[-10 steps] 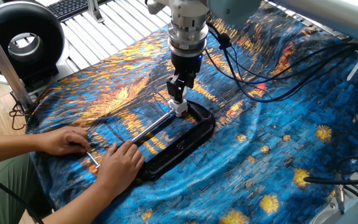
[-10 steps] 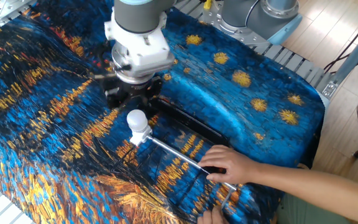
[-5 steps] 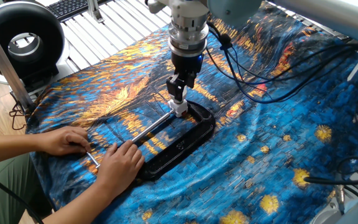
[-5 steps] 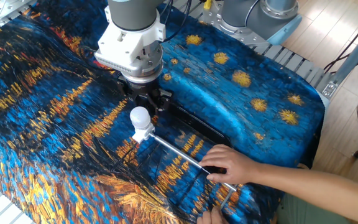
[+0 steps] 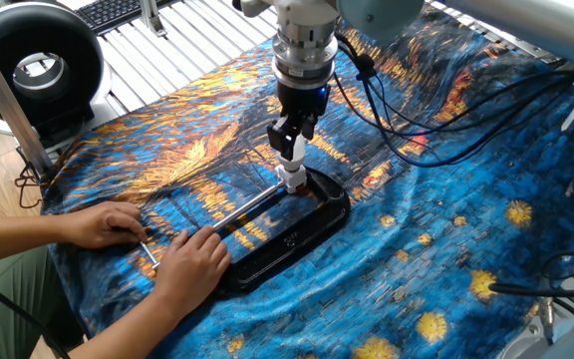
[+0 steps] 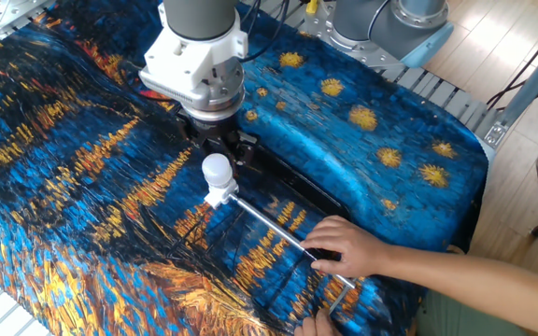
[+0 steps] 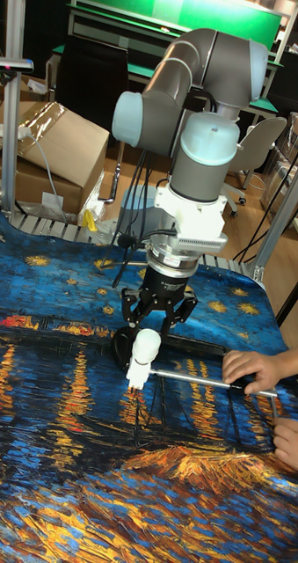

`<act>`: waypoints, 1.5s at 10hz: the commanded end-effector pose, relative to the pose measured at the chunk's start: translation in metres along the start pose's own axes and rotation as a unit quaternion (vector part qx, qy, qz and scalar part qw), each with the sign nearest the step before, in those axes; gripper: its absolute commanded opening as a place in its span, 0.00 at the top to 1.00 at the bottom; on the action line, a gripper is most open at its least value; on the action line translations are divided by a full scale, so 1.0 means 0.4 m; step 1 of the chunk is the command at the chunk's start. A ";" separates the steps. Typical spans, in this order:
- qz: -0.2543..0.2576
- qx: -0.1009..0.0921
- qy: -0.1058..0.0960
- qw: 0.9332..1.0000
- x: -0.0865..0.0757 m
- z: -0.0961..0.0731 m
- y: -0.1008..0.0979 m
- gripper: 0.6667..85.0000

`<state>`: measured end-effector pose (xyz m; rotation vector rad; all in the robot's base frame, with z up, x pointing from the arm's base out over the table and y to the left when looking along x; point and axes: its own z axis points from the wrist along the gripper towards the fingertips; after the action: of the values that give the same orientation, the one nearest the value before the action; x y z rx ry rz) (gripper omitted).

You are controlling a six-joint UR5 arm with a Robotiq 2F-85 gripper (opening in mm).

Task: Take out the light bulb by rotating it

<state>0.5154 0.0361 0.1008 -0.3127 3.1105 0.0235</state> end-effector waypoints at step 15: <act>0.032 -0.003 -0.005 0.999 -0.031 0.022 -0.018 0.32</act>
<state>0.5312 0.0343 0.0958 -0.2177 3.1003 0.0270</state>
